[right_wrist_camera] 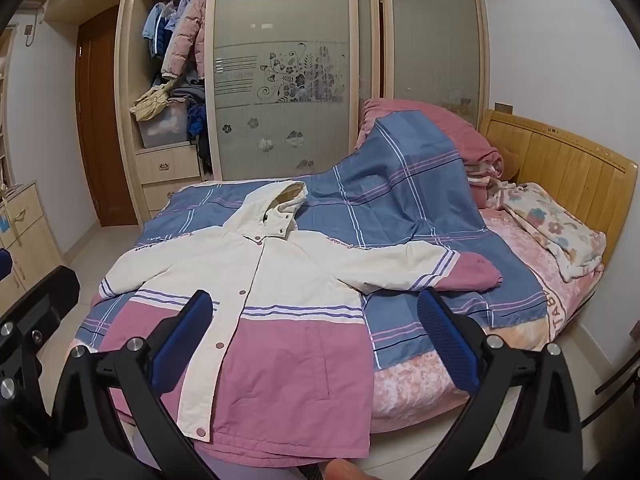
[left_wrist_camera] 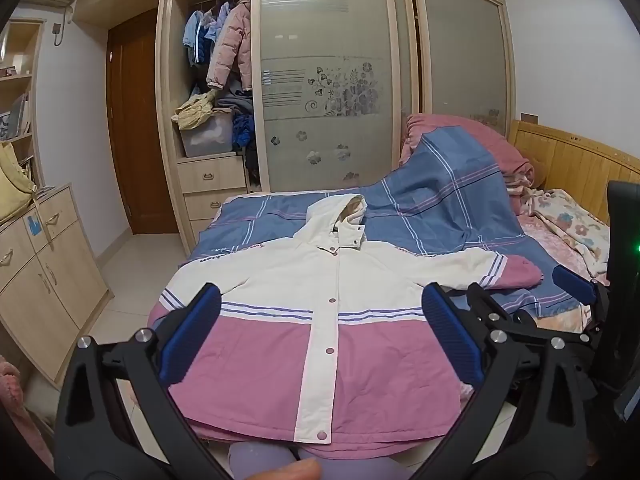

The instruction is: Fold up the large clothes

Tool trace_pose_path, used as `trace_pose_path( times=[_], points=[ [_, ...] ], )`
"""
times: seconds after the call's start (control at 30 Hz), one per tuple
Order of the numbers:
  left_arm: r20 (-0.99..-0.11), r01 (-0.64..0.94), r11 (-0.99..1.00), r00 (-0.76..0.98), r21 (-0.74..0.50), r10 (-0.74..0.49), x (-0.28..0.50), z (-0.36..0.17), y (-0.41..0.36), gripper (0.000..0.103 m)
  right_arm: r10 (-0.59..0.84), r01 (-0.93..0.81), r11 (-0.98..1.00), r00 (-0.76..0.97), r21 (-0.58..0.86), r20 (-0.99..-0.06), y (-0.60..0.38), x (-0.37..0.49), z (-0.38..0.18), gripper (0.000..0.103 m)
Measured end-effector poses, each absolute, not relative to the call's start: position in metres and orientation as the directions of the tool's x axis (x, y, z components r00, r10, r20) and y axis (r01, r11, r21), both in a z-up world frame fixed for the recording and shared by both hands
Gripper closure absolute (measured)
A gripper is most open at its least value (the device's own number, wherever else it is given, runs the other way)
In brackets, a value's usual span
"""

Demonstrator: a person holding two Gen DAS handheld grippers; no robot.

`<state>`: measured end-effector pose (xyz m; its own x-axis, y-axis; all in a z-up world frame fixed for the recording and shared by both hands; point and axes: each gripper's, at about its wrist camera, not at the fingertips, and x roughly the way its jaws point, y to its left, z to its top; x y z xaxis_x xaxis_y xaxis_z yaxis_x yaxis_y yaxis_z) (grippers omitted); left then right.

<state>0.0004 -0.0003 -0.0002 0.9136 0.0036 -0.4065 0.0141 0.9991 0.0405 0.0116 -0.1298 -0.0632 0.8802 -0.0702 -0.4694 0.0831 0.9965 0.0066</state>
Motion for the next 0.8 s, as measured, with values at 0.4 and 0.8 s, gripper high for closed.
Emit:
trace_pose_path(
  times=[0.4, 0.8],
  points=[
    [-0.411, 0.010, 0.999, 0.912, 0.045, 0.009, 0.000, -0.008, 0.002, 0.002, -0.066, 0.082, 0.997, 0.878, 0.012, -0.475, -0.132, 0.013, -0.065, 0.001],
    [-0.415, 0.010, 0.999, 0.910, 0.051, 0.012, 0.005, -0.020, 0.005, 0.002, -0.063, 0.078, 0.997, 0.876, 0.010, -0.478, -0.127, 0.012, -0.071, 0.001]
  ],
)
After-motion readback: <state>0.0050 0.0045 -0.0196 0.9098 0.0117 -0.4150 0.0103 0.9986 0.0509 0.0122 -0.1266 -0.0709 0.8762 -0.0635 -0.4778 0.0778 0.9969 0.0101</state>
